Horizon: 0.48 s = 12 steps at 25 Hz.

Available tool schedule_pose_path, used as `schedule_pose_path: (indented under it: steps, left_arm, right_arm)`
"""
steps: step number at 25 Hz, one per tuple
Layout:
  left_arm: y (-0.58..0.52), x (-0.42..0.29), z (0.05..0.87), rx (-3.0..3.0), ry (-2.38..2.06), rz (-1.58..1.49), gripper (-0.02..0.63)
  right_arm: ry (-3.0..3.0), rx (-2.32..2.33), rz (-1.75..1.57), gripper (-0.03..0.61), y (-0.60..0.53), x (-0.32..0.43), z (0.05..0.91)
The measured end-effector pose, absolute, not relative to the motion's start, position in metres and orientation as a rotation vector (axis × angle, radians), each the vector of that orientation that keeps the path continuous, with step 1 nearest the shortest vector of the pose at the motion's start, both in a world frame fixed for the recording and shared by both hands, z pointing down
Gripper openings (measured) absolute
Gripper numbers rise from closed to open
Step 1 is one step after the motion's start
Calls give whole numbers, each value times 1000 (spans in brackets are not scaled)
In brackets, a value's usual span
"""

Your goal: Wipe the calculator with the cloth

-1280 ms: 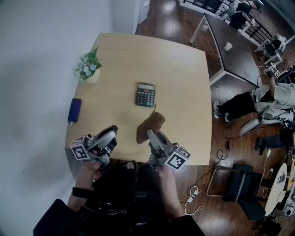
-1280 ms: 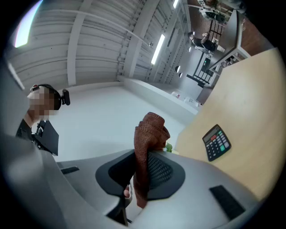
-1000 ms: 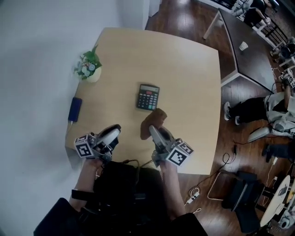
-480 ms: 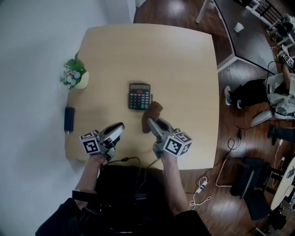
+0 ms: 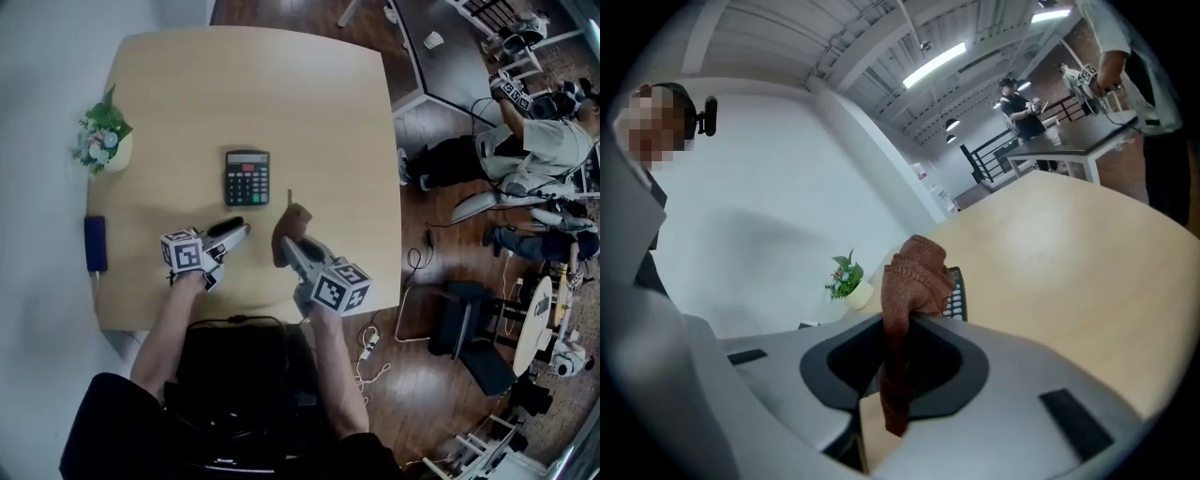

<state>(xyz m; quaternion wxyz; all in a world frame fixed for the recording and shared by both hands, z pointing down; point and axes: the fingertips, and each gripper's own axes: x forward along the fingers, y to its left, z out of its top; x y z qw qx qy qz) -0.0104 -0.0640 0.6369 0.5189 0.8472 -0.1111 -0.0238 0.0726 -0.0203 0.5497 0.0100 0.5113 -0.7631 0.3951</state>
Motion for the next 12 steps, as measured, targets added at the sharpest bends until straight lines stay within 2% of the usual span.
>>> schedule_pose_path:
  steps: [12]
  left_arm:
    - [-75, 16, 666, 1918, -275, -13, 170]
  right_arm:
    - [-2336, 1119, 894, 60, -131, 20, 590]
